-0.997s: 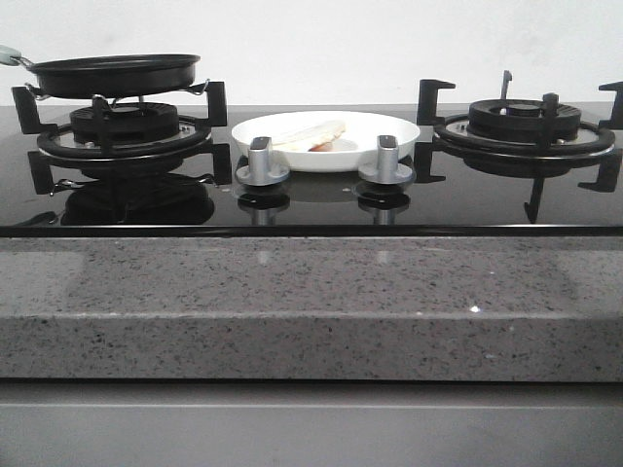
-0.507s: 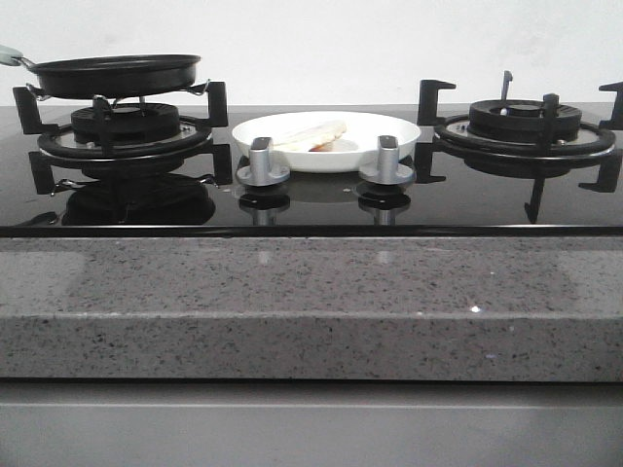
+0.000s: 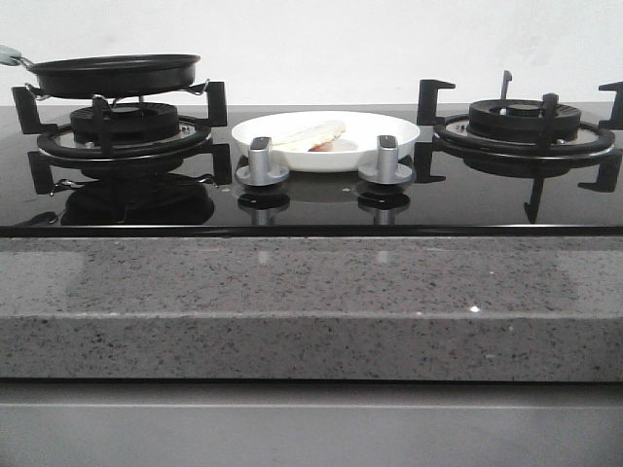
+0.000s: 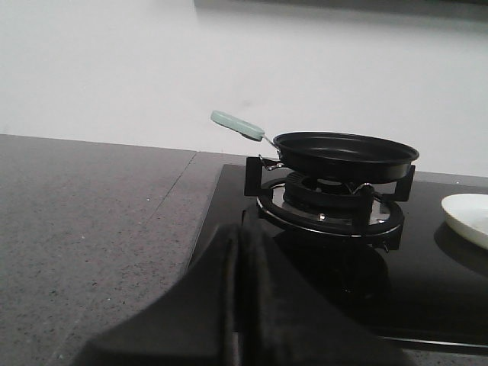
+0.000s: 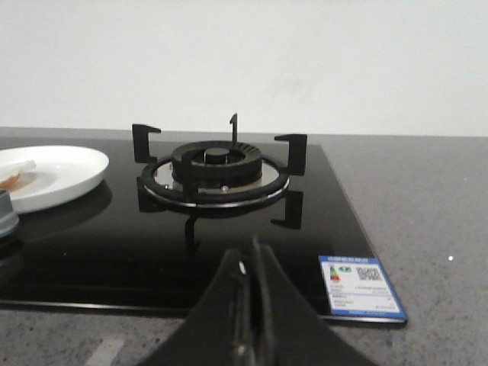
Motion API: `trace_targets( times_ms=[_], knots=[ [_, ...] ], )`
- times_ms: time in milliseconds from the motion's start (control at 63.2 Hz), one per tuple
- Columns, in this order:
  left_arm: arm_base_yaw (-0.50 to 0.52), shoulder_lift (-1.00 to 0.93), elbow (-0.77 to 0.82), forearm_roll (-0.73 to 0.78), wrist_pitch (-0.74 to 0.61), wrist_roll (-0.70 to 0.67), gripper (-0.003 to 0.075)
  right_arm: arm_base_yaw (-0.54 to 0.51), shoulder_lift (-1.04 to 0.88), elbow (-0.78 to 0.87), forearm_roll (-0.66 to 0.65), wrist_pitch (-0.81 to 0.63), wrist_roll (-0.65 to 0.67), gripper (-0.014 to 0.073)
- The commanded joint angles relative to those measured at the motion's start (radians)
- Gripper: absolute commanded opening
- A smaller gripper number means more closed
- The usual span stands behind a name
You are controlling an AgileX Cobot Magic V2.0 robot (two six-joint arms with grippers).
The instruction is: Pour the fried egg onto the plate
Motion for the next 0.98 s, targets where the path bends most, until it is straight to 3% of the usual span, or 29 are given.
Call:
trace_targets(
  times_ms=[0,79,348,966],
  knots=[
    [0.000,-0.017,0.006,-0.007,-0.083,-0.011,-0.0020,-0.002,-0.016,-0.005,-0.105,-0.118,0.085,-0.0117],
    [0.000,-0.017,0.006,-0.007,-0.083,-0.011,-0.0020,-0.002,-0.016,-0.005,-0.186,-0.117,0.154,-0.0117],
    [0.000,-0.017,0.006,-0.007,-0.083,-0.011,-0.0020,-0.002,-0.016,-0.005,-0.182,-0.054,0.155,-0.0117],
    [0.000,-0.017,0.006,-0.007,-0.083,-0.011,-0.0020,-0.002,-0.016,-0.005,-0.182,-0.056,0.155,-0.0117]
  ],
)
